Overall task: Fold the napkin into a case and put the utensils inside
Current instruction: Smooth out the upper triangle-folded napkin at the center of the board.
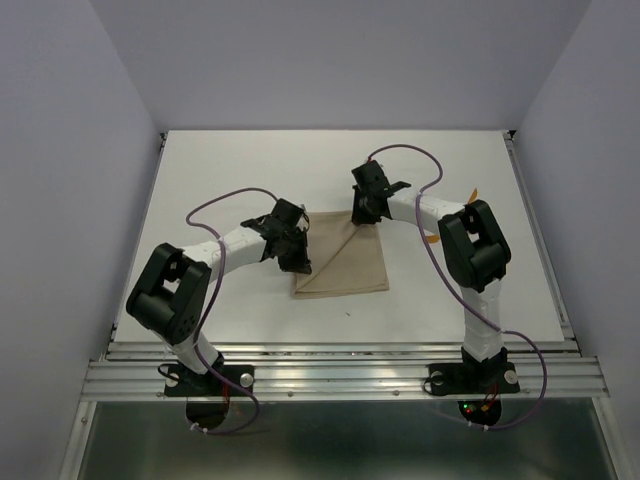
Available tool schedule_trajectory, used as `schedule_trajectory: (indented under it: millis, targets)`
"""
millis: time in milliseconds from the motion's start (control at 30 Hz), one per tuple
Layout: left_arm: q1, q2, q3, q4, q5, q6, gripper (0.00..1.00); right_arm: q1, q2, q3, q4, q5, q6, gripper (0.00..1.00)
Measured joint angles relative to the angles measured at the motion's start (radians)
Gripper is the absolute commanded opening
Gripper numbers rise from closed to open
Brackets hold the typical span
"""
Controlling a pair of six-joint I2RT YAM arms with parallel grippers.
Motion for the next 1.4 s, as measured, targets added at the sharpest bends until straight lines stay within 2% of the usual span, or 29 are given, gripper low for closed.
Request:
schedule_trajectory:
  millis: [200, 633, 1067, 1267, 1400]
  targets:
    - [0.0, -0.01, -0.058, -0.003, 0.004, 0.0, 0.0, 0.0, 0.0, 0.0, 0.0, 0.0, 0.0, 0.23]
    - [0.0, -0.148, -0.107, -0.049, -0.036, 0.0, 0.0, -0.004, 0.0, 0.0, -0.001, 0.0, 0.0, 0.23]
    - [0.002, -0.084, -0.171, 0.001, -0.036, -0.008, 0.0, -0.004, -0.008, -0.007, -0.002, -0.014, 0.0, 0.24]
    - [0.0, -0.093, -0.177, 0.002, -0.055, -0.026, 0.0, 0.004, -0.093, -0.052, -0.022, -0.037, -0.006, 0.23]
    - [-0.001, -0.098, -0.177, -0.003, -0.076, -0.035, 0.0, 0.084, -0.177, -0.1, -0.017, -0.05, -0.013, 0.23]
